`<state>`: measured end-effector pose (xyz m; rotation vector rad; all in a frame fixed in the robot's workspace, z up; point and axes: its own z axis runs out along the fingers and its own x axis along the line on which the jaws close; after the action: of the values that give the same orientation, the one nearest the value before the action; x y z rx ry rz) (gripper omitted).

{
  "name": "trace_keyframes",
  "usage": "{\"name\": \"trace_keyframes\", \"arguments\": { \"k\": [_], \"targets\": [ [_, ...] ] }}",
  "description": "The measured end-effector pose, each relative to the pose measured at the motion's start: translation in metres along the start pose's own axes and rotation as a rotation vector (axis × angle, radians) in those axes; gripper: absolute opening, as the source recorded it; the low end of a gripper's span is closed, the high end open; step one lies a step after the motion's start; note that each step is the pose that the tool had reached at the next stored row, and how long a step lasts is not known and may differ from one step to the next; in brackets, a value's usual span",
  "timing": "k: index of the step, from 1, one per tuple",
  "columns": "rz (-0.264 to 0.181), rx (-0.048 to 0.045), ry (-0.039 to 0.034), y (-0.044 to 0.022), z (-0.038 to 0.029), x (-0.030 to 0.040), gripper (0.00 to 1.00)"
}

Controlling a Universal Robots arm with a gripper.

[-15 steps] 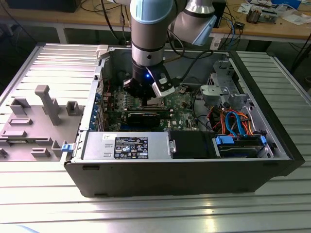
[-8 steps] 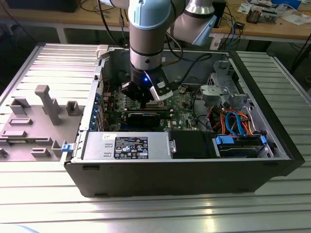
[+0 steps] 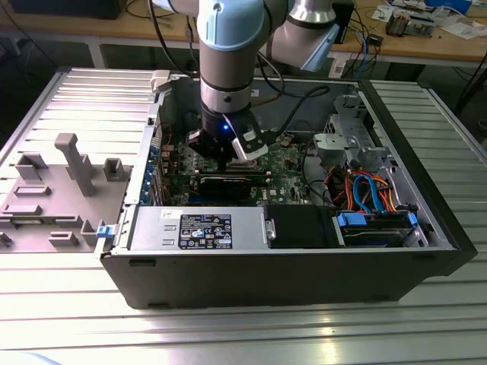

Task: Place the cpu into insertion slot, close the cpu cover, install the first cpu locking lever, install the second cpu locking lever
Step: 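Install the second cpu locking lever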

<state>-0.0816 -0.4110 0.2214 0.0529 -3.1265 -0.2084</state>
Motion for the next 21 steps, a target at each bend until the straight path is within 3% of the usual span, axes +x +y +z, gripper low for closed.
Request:
{"name": "trace_keyframes", "arguments": {
  "k": [2,13,21],
  "targets": [
    [0.000,-0.0020,0.0000,-0.0004,0.0030,0.0012,0.11],
    [-0.001,-0.0512,-0.0017,-0.0017,0.0145,0.0038,0.11],
    [-0.001,-0.0853,-0.0025,-0.0019,0.0187,0.0061,0.11]
  ]
}}
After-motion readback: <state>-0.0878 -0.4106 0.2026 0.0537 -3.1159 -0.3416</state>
